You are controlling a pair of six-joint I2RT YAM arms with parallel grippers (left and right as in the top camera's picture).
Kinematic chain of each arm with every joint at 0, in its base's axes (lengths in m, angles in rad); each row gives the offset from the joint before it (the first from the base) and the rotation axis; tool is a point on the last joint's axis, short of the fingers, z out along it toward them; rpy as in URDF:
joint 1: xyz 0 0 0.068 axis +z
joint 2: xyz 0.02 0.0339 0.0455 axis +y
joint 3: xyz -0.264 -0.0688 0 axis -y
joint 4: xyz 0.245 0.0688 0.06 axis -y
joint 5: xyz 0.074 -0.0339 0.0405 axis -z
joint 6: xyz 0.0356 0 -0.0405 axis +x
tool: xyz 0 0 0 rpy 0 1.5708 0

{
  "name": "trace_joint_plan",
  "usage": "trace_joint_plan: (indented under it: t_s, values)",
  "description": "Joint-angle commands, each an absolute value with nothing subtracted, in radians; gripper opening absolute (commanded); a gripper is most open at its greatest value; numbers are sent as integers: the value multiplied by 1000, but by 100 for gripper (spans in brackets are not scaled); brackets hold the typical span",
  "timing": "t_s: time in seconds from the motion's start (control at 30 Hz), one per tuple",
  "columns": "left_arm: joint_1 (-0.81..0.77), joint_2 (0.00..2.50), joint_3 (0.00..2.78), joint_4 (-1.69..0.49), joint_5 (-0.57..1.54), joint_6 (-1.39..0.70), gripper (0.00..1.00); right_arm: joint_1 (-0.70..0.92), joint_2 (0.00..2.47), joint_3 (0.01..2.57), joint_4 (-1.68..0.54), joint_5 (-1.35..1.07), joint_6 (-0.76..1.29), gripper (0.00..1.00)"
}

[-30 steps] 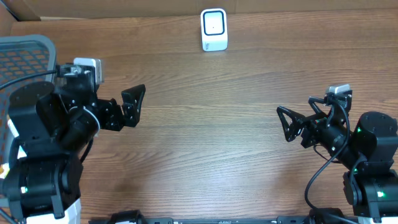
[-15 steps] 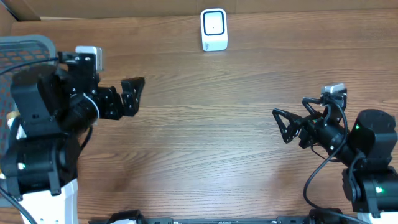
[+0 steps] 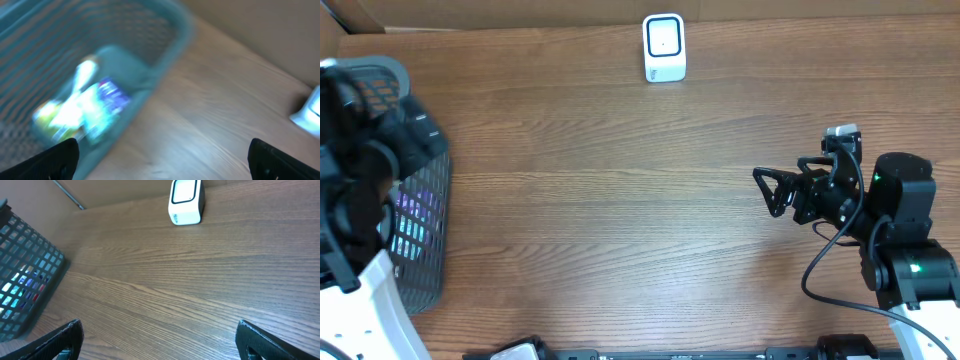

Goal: Scan the item barcode
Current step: 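Swing the left gripper over the basket and lower into it, then grasp the mint-green wipes pack in the basket with the left gripper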

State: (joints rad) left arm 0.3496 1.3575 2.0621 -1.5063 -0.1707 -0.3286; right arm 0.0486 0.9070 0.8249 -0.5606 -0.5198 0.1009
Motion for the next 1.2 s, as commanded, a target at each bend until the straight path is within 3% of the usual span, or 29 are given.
trace_joint_plan:
  t_s: [0.0,0.37,0.9,1.17]
  values:
    - [493,1388,2077,-1538,-234,-454,100,56,910,860,-552,-517,95,98]
    - [832,1530,1948,-1490,-47,-476,100,56,910,860,-555,-517,95,98]
    - [838,1676,1522,-1174,-51,-463,96,56,910,860,-559,-517,69,98]
    - [837,1680,1274,-930,-51,-460,82,56,910,860,-561,-517,70,98]
